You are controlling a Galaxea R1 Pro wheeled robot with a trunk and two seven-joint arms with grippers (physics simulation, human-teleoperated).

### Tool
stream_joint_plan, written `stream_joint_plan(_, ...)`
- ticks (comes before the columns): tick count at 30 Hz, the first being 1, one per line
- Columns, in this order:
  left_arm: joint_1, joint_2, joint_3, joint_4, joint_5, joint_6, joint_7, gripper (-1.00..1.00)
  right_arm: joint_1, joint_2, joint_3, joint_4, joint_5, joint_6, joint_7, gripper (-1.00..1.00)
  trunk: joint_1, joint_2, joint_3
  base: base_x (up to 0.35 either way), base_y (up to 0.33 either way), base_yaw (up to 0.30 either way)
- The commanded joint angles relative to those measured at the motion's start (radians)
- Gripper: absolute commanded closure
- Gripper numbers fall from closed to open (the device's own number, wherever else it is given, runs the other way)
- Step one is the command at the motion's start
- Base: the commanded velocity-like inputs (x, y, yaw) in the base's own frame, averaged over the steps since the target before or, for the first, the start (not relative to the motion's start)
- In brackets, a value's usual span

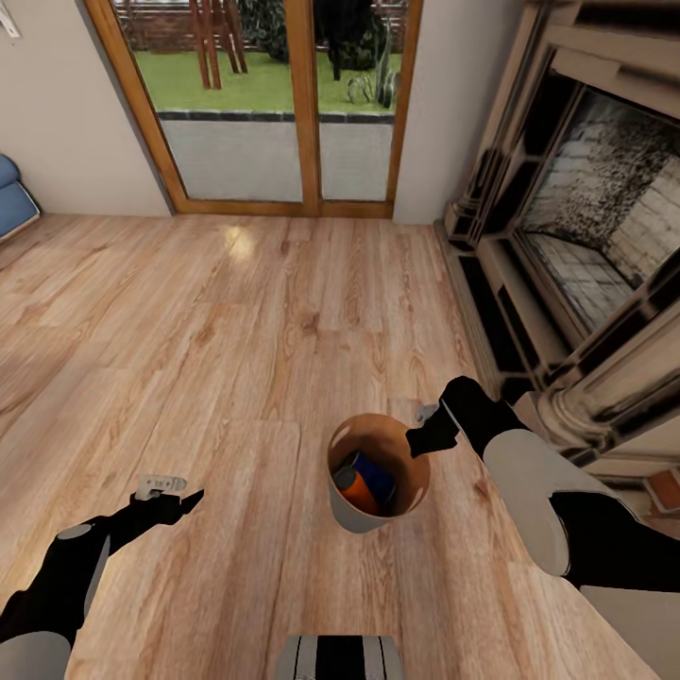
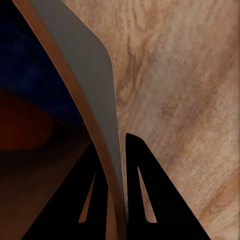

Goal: Put the three can of soda from the living room inside the tash can in the kitchen.

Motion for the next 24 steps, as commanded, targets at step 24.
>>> stream_joint_plan(24, 0.007, -0.006, 0.0, 0.0, 0.0, -0.009, 0.0, -1.0, 0.0, 0.002, -0.004, 0.0, -0.032, 0.011, -0.003, 1.0, 0.061, -0.112, -0.05, 0.0, 0.0, 0.0)
